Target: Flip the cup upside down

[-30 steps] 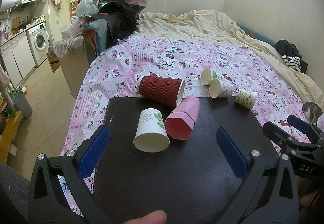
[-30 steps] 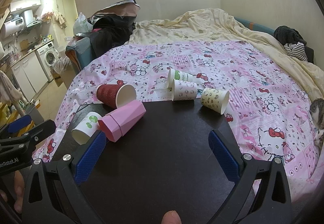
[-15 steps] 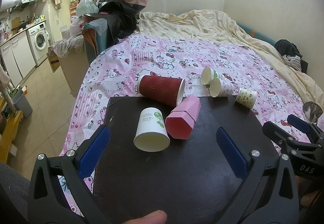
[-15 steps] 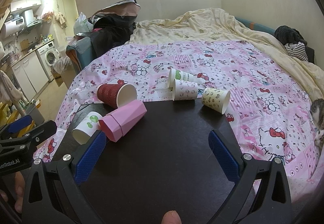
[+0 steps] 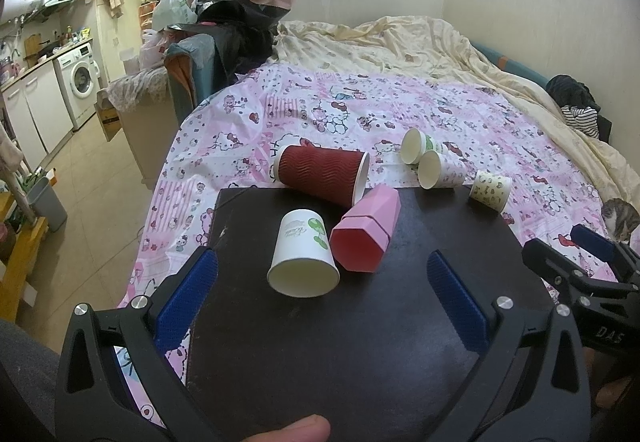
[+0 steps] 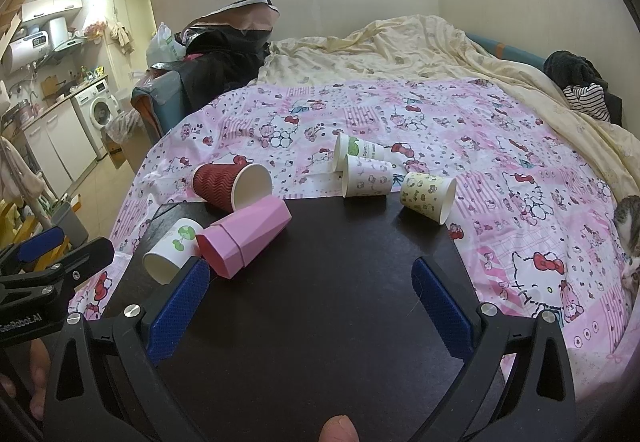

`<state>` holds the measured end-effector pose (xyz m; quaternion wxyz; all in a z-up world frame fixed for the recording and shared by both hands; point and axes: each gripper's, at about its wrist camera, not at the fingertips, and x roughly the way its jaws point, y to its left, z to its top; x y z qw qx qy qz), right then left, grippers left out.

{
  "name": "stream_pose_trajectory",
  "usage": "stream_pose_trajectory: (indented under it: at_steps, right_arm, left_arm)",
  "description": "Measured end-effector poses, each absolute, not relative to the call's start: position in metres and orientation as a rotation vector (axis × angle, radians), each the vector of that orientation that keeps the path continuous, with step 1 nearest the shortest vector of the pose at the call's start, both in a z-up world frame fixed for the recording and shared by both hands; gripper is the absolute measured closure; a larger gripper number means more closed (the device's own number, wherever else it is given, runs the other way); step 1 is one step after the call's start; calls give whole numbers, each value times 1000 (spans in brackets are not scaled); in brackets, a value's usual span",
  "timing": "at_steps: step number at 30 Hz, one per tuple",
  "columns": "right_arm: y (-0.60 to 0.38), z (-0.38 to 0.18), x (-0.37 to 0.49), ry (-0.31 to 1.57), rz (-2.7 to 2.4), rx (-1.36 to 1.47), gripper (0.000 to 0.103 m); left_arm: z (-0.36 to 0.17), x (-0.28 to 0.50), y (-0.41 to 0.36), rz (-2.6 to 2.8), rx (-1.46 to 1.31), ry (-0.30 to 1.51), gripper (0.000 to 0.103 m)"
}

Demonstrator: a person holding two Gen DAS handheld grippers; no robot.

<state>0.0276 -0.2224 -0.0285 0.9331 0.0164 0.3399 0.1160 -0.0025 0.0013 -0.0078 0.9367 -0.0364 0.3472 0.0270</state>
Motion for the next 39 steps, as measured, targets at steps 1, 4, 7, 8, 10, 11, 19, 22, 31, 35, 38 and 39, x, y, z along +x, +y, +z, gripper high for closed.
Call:
stream_pose_trajectory:
  at_steps: [1,4,7,8,10,11,19,22,31,35,38,39]
  right_arm:
    - [-221,-29,28,695,238,33,0]
    - [-218,-29,27,697,242,30,0]
    - [-217,-30,26,699,246,29,0]
    - [-217,-31,26,698,246,30,0]
    - [-216,-31,26,700,245,31,0]
    - [-217,-30,27,702,244,30,0]
    - [-224,-28,45,764,282,79,0]
    - [-228,-25,58,772,284,85,0]
    - [-229,-24,95,817,316,109,0]
    - [-231,-31,116,871,329,151,0]
    - [-234,-40,125,903,319,168,0]
    - [-235,-43,128,916,316,175,0]
  left_arm:
    - [-9,-2,2,55,-76,712,0]
    - [-10,-1,2,56,-72,720,0]
    - [-11,0,3,53,-79,735,0]
    - [-11,1,3,52,-83,743,0]
    - [-12,3,4,52,-89,756,0]
    - [-11,4,5,54,-88,761,0]
    - [-4,20,16,88,-68,799,0]
    - [-1,30,24,99,-80,805,0]
    - [3,62,42,145,-67,839,0]
    - [-3,95,56,139,-74,914,0]
    - [-21,131,65,79,-111,1074,0]
    - [-28,140,68,61,-128,1120,0]
